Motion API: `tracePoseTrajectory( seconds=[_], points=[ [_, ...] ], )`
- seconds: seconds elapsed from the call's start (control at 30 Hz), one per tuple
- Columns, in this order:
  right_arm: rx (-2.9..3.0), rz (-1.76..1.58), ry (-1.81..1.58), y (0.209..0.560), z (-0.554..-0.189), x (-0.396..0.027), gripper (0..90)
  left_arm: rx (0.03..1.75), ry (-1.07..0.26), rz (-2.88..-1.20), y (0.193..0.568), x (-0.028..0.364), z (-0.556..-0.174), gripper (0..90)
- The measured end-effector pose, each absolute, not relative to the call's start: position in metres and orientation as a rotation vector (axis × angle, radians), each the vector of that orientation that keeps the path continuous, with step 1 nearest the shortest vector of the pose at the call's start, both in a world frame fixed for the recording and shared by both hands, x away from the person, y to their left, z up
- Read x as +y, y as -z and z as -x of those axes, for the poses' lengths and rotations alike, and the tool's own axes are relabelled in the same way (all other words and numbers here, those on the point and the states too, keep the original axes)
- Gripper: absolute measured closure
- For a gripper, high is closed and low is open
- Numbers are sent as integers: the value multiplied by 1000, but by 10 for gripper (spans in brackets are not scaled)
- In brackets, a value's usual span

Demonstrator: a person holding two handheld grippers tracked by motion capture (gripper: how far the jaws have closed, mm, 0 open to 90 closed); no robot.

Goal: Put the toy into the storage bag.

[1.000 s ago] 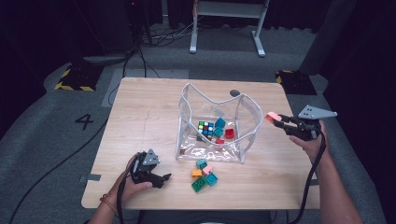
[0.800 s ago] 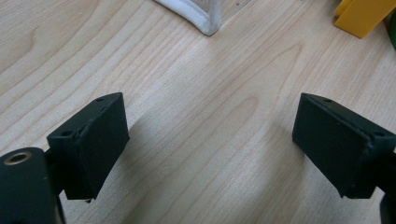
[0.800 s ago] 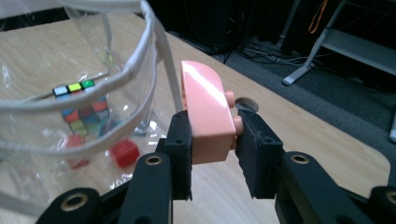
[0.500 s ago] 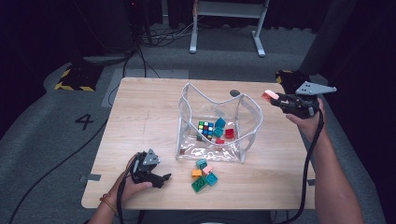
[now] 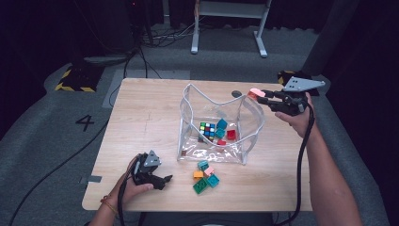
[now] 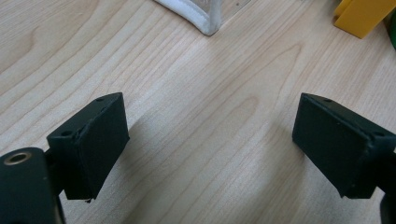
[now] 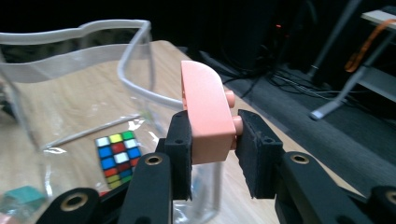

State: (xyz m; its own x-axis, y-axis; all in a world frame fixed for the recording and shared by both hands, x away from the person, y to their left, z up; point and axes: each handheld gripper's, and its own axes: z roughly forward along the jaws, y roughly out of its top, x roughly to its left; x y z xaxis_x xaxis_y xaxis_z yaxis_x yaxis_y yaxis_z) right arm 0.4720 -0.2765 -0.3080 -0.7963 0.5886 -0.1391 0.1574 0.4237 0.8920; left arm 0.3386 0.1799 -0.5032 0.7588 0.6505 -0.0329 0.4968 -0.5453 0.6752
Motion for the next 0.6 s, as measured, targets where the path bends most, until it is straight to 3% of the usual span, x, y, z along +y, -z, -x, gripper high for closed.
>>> tracePoseTrajectory(
  seconds=[0.6],
  points=[
    [2476,-325,-1314,319,-457,-210,671,854,-293,-2264,503,180,-339,108]
  ],
)
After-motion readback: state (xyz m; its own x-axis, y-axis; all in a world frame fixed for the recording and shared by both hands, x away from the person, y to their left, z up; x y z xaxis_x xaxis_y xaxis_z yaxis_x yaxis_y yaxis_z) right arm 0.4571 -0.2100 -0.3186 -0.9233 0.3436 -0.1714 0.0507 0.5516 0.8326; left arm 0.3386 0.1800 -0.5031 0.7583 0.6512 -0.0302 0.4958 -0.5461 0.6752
